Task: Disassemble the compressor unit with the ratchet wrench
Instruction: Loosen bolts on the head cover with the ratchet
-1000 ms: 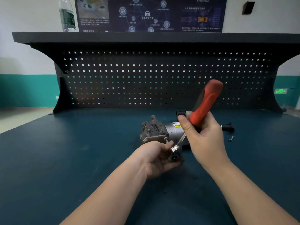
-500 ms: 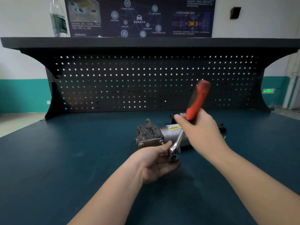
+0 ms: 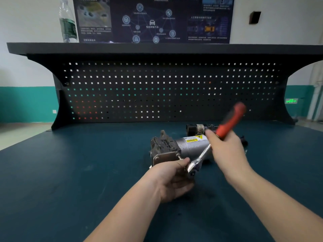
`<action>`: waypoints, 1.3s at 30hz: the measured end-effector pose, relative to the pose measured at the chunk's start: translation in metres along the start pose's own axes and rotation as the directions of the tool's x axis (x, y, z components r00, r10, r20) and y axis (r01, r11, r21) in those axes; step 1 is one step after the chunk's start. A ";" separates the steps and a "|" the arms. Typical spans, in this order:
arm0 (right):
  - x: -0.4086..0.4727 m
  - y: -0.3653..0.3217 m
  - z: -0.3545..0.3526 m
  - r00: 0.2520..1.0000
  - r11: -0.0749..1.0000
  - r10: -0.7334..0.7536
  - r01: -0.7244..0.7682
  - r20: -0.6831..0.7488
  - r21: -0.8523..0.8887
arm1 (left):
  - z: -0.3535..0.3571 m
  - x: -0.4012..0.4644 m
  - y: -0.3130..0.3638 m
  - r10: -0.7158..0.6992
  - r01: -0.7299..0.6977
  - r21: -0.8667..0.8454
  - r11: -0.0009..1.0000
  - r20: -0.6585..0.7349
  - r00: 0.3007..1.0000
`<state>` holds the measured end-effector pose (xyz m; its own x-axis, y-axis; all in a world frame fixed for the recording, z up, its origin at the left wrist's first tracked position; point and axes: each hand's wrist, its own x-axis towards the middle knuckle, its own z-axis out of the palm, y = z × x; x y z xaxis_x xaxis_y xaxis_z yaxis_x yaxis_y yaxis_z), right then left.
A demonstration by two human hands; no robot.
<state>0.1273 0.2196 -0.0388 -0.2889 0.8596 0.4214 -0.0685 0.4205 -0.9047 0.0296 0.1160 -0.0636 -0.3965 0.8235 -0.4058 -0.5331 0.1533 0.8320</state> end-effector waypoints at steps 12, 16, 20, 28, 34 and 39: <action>-0.006 0.024 0.004 0.907 0.863 0.419 -0.385 -0.037 0.327 | 0.005 0.000 -0.001 0.075 -0.077 -0.109 0.991 -0.024 0.997; -0.001 0.014 0.010 0.973 0.977 0.208 -0.202 -0.101 0.063 | 0.005 -0.001 -0.001 0.077 -0.078 -0.069 0.995 -0.017 0.997; -0.008 -0.028 0.021 0.924 0.872 -0.366 0.382 0.108 -0.308 | 0.007 -0.002 -0.001 0.076 -0.076 -0.065 0.995 0.002 0.997; -0.002 0.025 0.009 0.875 0.827 0.483 -0.441 -0.037 0.349 | 0.006 -0.003 0.000 0.065 -0.063 -0.173 0.983 0.004 0.998; -0.002 0.000 0.014 0.987 0.997 0.047 -0.056 -0.154 -0.055 | 0.003 0.000 -0.001 0.077 -0.074 -0.141 0.987 0.016 0.997; -0.015 -0.029 0.025 0.906 0.852 -0.385 0.423 0.179 -0.310 | 0.004 -0.002 -0.001 0.071 -0.067 -0.153 0.986 0.023 0.997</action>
<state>0.1094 0.1874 -0.0200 -0.4063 0.5648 0.7183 0.1155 0.8115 -0.5728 0.0340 0.1165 -0.0616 -0.4163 0.8445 -0.3371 -0.6139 0.0125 0.7893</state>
